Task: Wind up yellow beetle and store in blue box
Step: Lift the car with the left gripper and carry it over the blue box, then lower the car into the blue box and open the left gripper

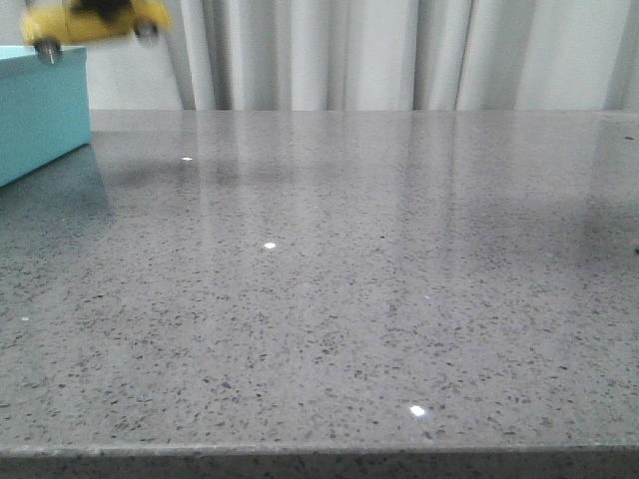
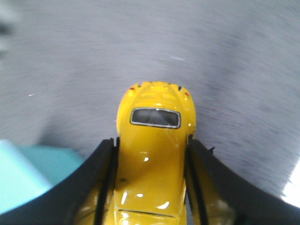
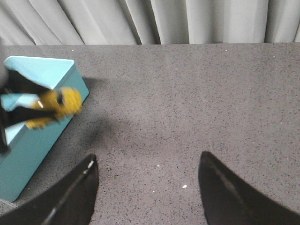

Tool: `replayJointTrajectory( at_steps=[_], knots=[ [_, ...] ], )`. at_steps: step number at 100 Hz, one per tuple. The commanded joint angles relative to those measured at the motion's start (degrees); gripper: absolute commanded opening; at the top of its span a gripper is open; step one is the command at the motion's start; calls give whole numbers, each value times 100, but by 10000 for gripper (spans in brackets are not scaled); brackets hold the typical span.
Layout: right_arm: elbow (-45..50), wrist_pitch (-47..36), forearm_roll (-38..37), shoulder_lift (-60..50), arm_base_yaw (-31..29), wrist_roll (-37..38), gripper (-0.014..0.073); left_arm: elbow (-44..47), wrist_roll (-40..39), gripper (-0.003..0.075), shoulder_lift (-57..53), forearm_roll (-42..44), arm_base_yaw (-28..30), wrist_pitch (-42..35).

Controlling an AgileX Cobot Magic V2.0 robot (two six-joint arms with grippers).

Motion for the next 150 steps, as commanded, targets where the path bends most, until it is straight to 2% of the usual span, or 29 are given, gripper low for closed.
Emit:
replayJointTrajectory(
  at_steps=[1, 10, 30, 40, 60, 79, 117, 126, 141, 150],
  knots=[
    [-133, -374, -93, -131, 11, -54, 466, -670, -1639, 76, -376, 786, 127, -361],
    [-133, -374, -93, -131, 11, -54, 466, -1006, -3032, 76, -414, 1348, 432, -201],
    [-133, -374, -93, -131, 11, -54, 466, -1087, -4065, 76, -366, 1383, 1304, 721],
    [-133, -374, -93, -131, 11, -54, 466, -984, -4110, 76, -265, 1209, 1682, 1044],
    [-133, -380, -93, -131, 11, -54, 466, -588, -4110, 76, 12, 799, 2172, 1057],
    [-133, -391, -93, -131, 11, -54, 466, -305, -4110, 76, 478, 798, 2220, 998],
    [-133, -397, -93, -131, 11, -54, 466, -304, -4097, 78, 1209, 798, 2220, 1033],
    [-133, -397, -93, -131, 11, -54, 466, -304, -4081, 126, 1209, 789, 2220, 1022],
    [-133, -397, -93, -131, 11, -54, 466, -304, -4072, 308, 1209, 789, 2220, 1048],
    [-133, -397, -93, -131, 11, -54, 466, -304, -4072, 372, 1209, 789, 2220, 1062]
  ],
)
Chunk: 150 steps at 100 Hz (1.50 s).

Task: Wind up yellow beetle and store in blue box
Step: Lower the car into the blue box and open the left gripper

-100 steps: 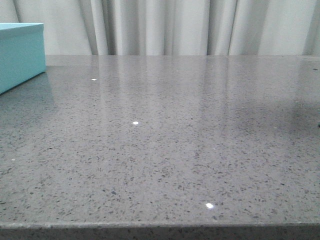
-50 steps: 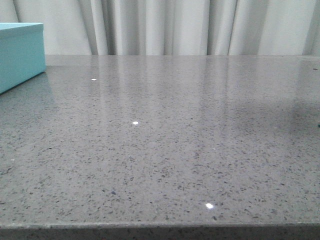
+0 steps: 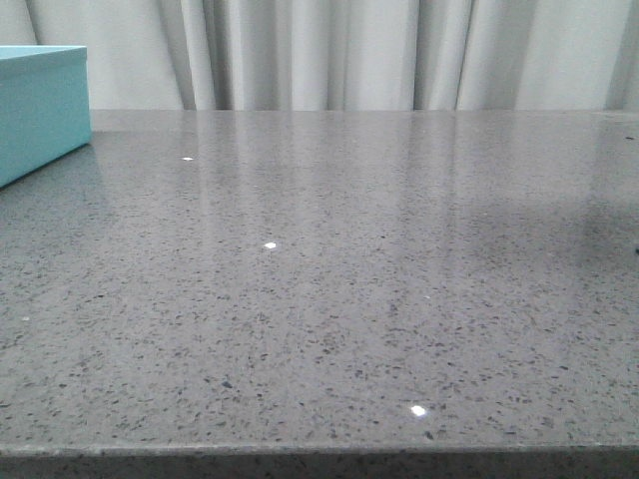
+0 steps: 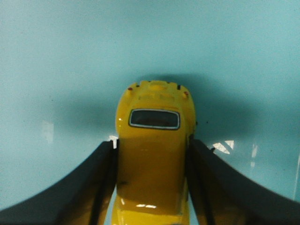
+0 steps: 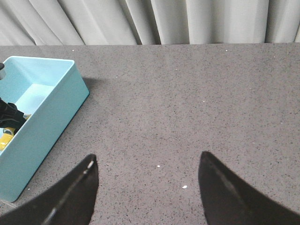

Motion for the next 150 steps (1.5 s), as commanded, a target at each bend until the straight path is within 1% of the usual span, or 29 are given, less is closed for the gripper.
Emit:
replayJointTrajectory(
  at_steps=[1, 8, 31, 50, 57, 67, 73, 79, 86, 93, 98, 99, 100, 112, 120, 133, 150],
  knots=[
    [-133, -397, -93, -131, 11, -54, 466, -143, -22, 378, -302, -14, 2, -105],
    [-133, -397, -93, -131, 11, -54, 466, -143, -22, 395, -302, -14, 2, -105],
    [-133, -304, -128, -164, 11, -54, 466, -215, -22, 393, -430, -14, 2, -37],
    [-47, 140, -596, -363, 11, -54, 466, -190, 42, 386, -1115, -306, 2, -794],
    [110, 140, -766, -528, 11, -54, 466, -150, 181, 386, -1395, -451, 2, -948],
    [391, 112, -1081, -794, 11, -54, 466, 51, 179, 386, -1842, -562, 2, -1253],
    [616, 67, -1224, -990, 11, -54, 466, 241, 209, 370, -2072, -724, 2, -1438],
    [848, -24, -1346, -1173, 11, -54, 462, 433, 429, 344, -2418, -952, 2, -1572],
    [1110, -191, -1440, -1408, 11, -54, 426, 670, 638, 292, -2739, -1136, 2, -1585],
    [1330, -285, -1454, -1646, 11, -54, 366, 939, 767, 227, -3062, -1261, 2, -1624],
    [1456, -291, -1458, -1800, 11, -54, 304, 1138, 935, 178, -3290, -1373, 2, -1654],
    [1508, -291, -1458, -1846, 11, -54, 287, 1228, 959, 156, -3356, -1420, 2, -1667],
    [1508, -291, -1458, -1868, 11, -54, 287, 1228, 969, 156, -3390, -1420, 2, -1678],
    [1783, -291, -1458, -2210, 11, -54, 135, 1776, 1173, 43, -3943, -1686, 2, -1827],
    [1961, -319, -1506, -2429, 11, -54, 64, 2253, 1223, -20, -4298, -1798, 2, -1980],
    [2309, -422, -1707, -2759, 11, -54, -11, 2975, 1223, -18, -4895, -1908, 2, -2380],
    [2812, -590, -1732, -3201, 11, -54, -60, 4170, 1223, -18, -5779, -2021, 2, -3005]
  ],
)
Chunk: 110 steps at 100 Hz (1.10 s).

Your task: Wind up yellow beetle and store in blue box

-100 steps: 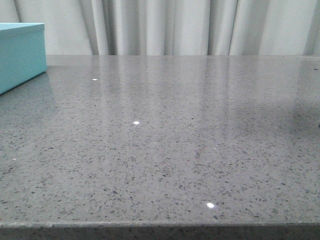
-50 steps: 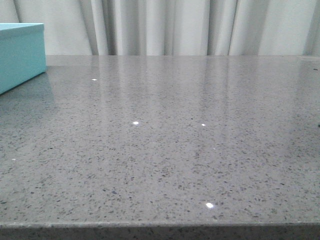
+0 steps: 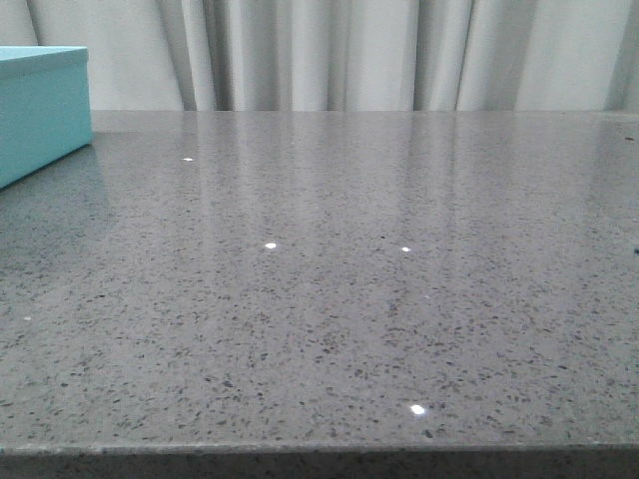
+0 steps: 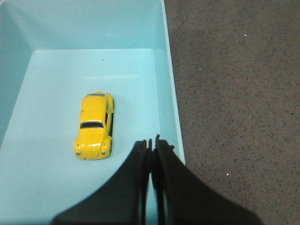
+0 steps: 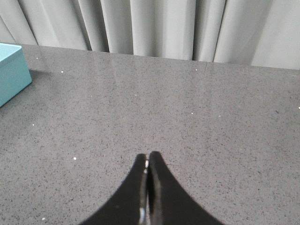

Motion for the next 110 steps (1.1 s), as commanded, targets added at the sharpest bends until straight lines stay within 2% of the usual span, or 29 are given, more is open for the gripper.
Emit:
replayJointTrajectory(
  at_steps=[1, 22, 51, 76, 110],
  knots=[
    [98, -536, -263, -212, 0, -54, -60, 347, 8, -18, -479, -161, 2, -759],
    [585, -834, -394, -712, 0, -54, -69, 1532, 8, -18, -1580, -161, 2, -1296],
    [1326, -1231, -799, -1504, 0, -54, -69, 2640, 8, -18, -2793, -175, 2, -1439],
    [1751, -1233, -799, -2253, 0, -54, -69, 3103, 8, -18, -3579, -271, 2, -1483],
    [1769, -1157, -799, -2384, 0, -54, -69, 3155, 8, -18, -3659, -392, 2, -1459]
  ],
)
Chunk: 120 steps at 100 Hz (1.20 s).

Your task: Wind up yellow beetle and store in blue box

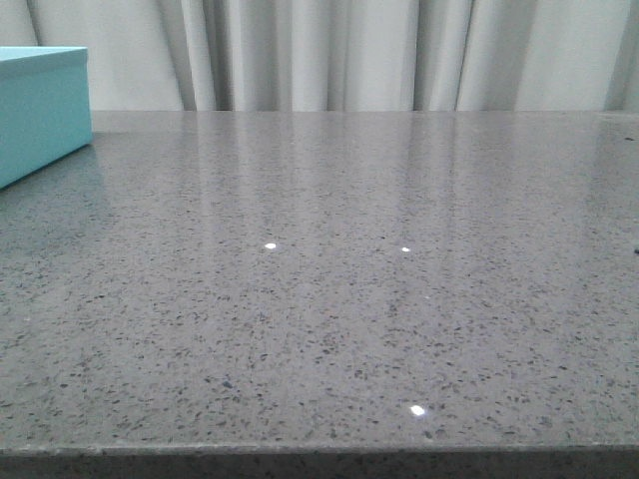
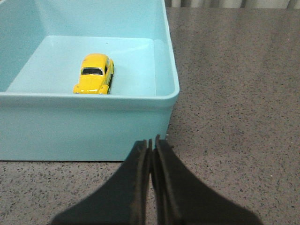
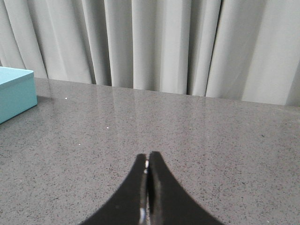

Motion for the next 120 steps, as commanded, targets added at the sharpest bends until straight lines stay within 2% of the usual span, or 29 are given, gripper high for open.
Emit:
replayJointTrajectory(
  at_steps=[1, 72, 93, 112, 120],
  knots=[
    [-131, -377, -224, 65, 0, -45, -69, -156, 1, -19, 54, -134, 2, -427],
    [-131, -377, -224, 65, 0, -45, -69, 15, -11, -18, 54, 37, 2, -576],
    [-131, -377, -224, 65, 0, -45, -69, 390, -488, -18, -82, 702, -239, -1592],
    [-131, -377, -224, 65, 0, -45, -69, 1101, -807, -18, -310, 1097, -494, -3359],
    [-131, -377, -224, 65, 0, -45, -69, 1384, -807, -18, -480, 1149, -494, -3700]
  ],
)
